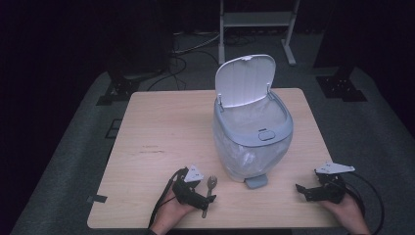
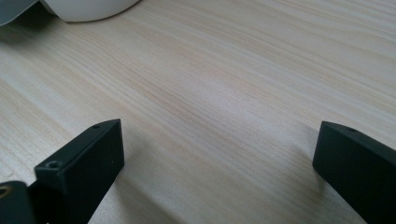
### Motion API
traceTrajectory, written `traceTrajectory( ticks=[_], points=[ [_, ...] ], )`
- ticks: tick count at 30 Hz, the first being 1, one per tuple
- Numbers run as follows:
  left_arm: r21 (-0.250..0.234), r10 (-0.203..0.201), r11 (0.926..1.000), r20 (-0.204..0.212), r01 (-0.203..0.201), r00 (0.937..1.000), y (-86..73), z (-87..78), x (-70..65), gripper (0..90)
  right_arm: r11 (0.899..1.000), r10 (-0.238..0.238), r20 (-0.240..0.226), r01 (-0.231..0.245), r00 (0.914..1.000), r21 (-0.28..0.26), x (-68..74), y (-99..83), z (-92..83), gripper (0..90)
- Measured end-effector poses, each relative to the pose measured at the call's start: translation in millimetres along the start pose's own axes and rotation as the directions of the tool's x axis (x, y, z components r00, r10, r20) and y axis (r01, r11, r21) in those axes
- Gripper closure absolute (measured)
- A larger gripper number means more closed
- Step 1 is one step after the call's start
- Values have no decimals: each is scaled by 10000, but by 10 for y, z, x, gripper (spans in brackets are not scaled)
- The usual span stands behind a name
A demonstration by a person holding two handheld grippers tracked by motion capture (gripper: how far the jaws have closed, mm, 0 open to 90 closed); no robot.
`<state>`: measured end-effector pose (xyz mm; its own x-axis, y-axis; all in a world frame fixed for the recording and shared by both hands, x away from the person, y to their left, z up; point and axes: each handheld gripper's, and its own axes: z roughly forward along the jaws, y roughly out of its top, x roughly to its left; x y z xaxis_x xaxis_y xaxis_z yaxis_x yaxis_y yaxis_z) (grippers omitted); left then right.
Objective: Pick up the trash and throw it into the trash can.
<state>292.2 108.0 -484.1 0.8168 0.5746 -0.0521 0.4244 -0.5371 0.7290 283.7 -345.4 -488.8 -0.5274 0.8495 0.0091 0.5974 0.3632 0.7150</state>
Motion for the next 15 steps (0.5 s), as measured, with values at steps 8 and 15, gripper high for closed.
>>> traceTrajectory(
  ticks=[8,15],
  points=[
    [102,378,9992,-438,-374,9983,-4,-6,-7,41,10000,-1,0,1,10000,1,0,0,0,9],
    [-153,299,9994,-630,-309,9976,-22,-35,23,156,10000,1,1,-1,10000,0,0,0,0,9]
  ],
)
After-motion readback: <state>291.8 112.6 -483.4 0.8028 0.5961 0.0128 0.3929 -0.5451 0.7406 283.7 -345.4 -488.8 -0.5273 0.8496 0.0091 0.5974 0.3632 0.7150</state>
